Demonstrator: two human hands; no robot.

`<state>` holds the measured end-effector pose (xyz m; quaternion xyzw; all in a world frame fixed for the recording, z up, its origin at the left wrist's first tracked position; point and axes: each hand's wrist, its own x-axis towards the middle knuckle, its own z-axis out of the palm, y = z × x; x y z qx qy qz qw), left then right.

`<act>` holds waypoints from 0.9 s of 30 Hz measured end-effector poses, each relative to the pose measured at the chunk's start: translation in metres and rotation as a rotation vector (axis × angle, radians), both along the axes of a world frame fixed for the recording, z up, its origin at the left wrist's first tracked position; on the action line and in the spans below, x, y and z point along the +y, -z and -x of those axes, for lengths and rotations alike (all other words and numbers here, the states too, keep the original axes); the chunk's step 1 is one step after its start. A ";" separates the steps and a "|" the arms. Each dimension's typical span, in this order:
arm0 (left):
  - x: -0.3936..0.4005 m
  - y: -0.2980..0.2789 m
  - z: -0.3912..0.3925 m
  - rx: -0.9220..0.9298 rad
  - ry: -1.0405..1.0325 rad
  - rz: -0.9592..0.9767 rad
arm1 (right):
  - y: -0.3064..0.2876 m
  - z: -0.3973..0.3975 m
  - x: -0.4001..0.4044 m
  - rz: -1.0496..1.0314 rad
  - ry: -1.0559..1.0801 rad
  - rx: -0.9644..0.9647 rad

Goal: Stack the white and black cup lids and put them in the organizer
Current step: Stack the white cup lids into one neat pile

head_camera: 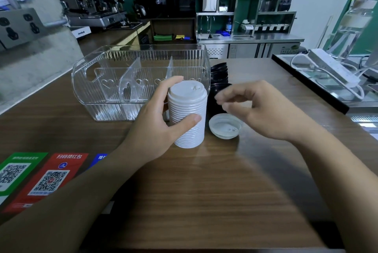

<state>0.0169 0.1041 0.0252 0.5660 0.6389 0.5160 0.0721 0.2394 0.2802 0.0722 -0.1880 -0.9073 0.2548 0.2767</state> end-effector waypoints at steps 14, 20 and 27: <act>-0.002 -0.002 0.000 0.031 -0.013 0.006 | 0.003 -0.007 0.003 -0.075 -0.024 -0.393; -0.001 -0.003 0.001 0.032 -0.014 0.013 | 0.005 -0.005 0.002 -0.072 -0.029 -0.373; -0.002 -0.003 0.001 0.036 -0.018 0.013 | 0.008 -0.003 0.004 -0.074 -0.021 -0.357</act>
